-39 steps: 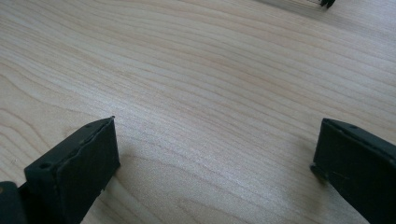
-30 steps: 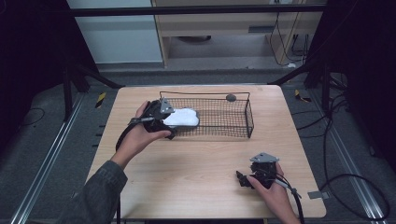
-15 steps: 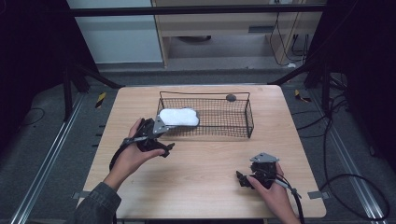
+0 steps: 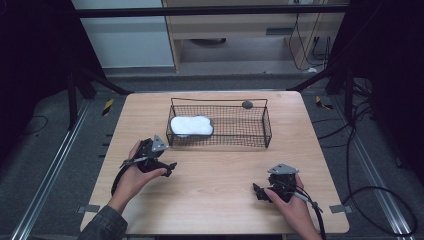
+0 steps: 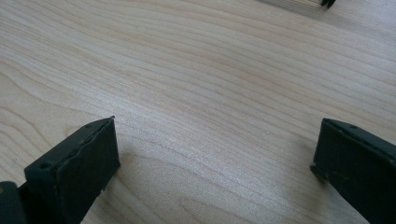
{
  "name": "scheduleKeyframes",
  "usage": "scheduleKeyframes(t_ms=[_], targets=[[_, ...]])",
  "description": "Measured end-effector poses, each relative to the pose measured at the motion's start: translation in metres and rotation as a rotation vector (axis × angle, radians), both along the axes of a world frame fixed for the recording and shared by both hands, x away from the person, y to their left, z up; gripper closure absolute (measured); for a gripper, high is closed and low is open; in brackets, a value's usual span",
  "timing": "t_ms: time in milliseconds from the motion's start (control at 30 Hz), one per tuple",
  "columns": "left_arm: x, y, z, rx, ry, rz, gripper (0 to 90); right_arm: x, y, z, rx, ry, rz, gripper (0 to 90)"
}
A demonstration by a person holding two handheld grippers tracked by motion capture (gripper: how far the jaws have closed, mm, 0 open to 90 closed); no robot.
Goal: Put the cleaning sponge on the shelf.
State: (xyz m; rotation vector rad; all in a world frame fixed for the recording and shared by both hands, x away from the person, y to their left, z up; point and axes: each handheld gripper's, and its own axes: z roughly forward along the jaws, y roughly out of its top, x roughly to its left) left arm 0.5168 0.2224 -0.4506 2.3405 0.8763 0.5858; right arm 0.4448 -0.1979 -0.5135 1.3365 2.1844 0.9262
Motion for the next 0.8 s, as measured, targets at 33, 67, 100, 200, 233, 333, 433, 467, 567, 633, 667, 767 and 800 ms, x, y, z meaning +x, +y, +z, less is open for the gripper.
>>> scheduleKeyframes(t_ms=[33, 67, 100, 200, 233, 333, 433, 467, 567, 633, 667, 767, 800], targets=[[0.001, 0.002, -0.003, -0.004, 0.001, 0.007, 3.6, 0.000, 0.000, 0.000, 0.000, 0.000, 0.000, 0.4], [0.001, 0.006, -0.007, -0.002, 0.013, 0.017, 3.6, 0.000, 0.000, 0.000, 0.000, 0.000, 0.000, 0.4], [0.002, 0.008, -0.010, -0.005, 0.019, 0.026, 3.6, 0.000, 0.000, 0.000, 0.000, 0.000, 0.000, 0.4], [0.004, 0.017, -0.020, -0.024, 0.037, 0.060, 3.6, 0.000, 0.000, 0.000, 0.000, 0.000, 0.000, 0.4], [0.004, 0.019, -0.022, -0.027, 0.040, 0.066, 3.6, 0.000, 0.000, 0.000, 0.000, 0.000, 0.000, 0.4], [0.005, 0.025, -0.028, -0.034, 0.044, 0.088, 3.6, 0.000, 0.000, 0.000, 0.000, 0.000, 0.000, 0.4], [0.006, 0.030, -0.033, -0.042, 0.049, 0.103, 3.6, 0.000, 0.000, 0.000, 0.000, 0.000, 0.000, 0.4], [0.007, 0.031, -0.034, -0.045, 0.055, 0.105, 3.6, 0.000, 0.000, 0.000, 0.000, 0.000, 0.000, 0.4], [0.007, 0.035, -0.039, -0.046, 0.057, 0.119, 3.5, 0.000, 0.000, 0.000, 0.000, 0.000, 0.000, 0.4], [0.008, 0.038, -0.040, -0.051, 0.055, 0.127, 3.5, 0.000, 0.000, 0.000, 0.000, 0.000, 0.000, 0.4], [0.008, 0.039, -0.041, -0.052, 0.057, 0.131, 3.5, 0.000, 0.000, 0.000, 0.000, 0.000, 0.000, 0.4], [0.009, 0.041, -0.044, -0.056, 0.062, 0.137, 3.5, 0.000, 0.000, 0.000, -0.001, -0.001, 0.000, 0.4], [0.009, 0.041, -0.045, -0.056, 0.063, 0.140, 3.5, 0.000, 0.000, 0.000, 0.000, -0.001, 0.000, 0.4]])
